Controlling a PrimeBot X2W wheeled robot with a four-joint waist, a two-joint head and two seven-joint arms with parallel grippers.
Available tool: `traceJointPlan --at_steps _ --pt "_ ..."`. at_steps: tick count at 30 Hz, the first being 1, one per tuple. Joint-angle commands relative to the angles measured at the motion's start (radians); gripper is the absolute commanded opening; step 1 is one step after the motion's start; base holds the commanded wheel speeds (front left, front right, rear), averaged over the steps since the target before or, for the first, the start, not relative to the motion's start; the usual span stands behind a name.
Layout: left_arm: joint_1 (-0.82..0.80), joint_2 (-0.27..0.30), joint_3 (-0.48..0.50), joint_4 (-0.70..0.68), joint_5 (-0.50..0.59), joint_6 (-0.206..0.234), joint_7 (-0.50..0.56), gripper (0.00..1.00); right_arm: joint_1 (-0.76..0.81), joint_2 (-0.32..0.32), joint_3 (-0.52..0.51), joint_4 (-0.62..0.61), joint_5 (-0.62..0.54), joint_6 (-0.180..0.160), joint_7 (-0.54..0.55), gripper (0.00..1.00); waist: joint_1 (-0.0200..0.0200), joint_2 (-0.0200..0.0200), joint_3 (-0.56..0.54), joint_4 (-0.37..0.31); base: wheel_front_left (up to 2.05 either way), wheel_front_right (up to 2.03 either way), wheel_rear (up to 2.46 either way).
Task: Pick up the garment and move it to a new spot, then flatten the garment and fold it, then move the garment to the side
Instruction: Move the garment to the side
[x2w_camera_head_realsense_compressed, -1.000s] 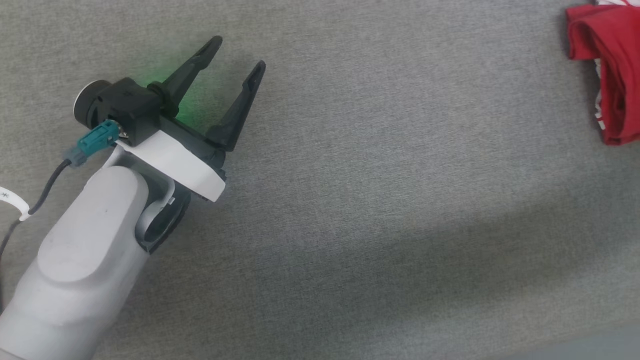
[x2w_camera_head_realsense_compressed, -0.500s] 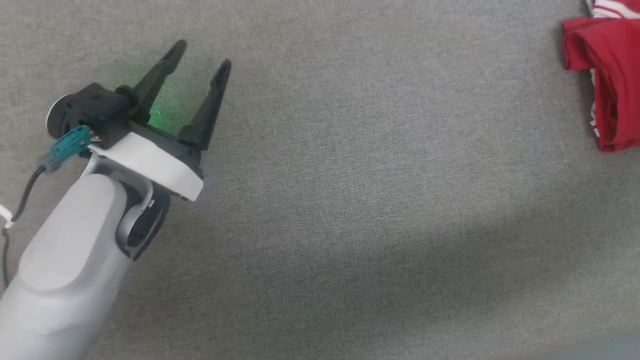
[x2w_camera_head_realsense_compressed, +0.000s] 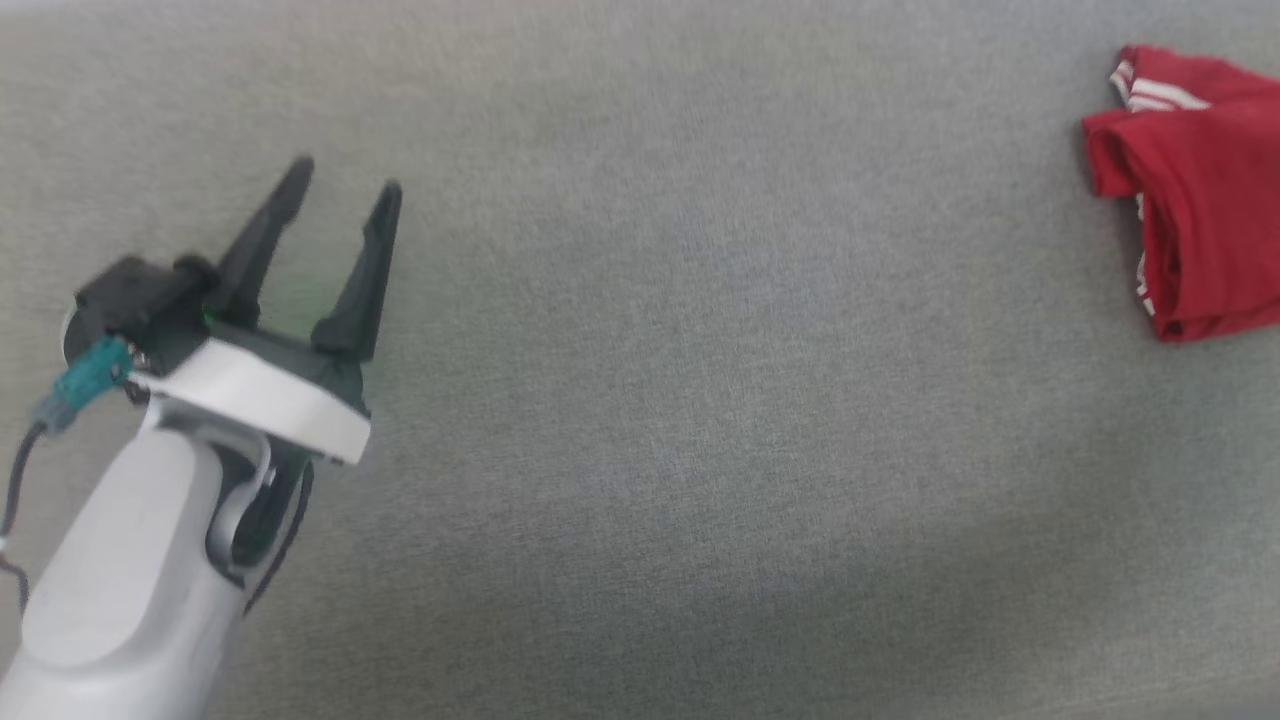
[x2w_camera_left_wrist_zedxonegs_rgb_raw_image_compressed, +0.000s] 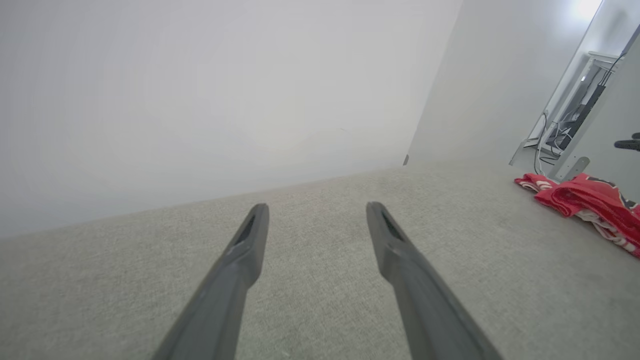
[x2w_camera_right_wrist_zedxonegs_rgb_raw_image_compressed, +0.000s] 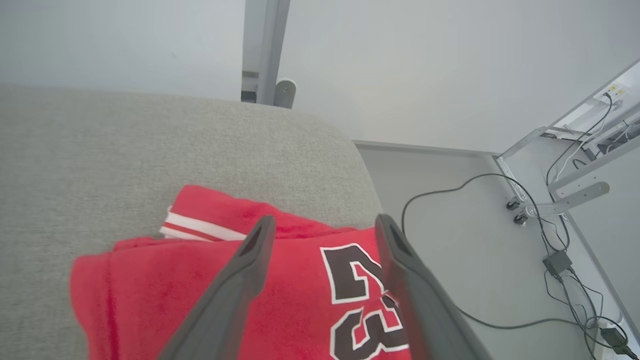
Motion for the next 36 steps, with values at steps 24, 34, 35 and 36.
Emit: traceJointPlan --at_steps 24,34,35,36 --pt "0.390 -0.081 0.335 -0.003 0.062 0.011 -0.005 1.00 0.305 0.209 0.084 -0.137 0.032 -0.001 -0.281 1.00 0.0000 0.0000 -0.348 0.117 0.00 0.00 0.00" --pt "0.519 -0.118 0.446 -0.042 0.107 0.008 -0.005 1.00 0.498 0.249 -0.051 -0.331 -0.083 -0.001 -0.287 1.00 0.0000 0.0000 -0.402 0.128 0.00 0.00 0.00" --pt "0.531 -0.120 0.454 -0.046 0.111 0.007 -0.005 1.00 0.523 0.254 -0.075 -0.362 -0.103 -0.001 -0.287 1.00 0.0000 0.0000 -0.405 0.127 0.00 0.00 0.00" --pt "0.541 -0.125 0.466 -0.049 0.111 0.006 -0.005 1.00 0.550 0.262 -0.098 -0.393 -0.120 -0.001 -0.287 1.00 0.0000 0.0000 -0.407 0.127 0.00 0.00 0.00"
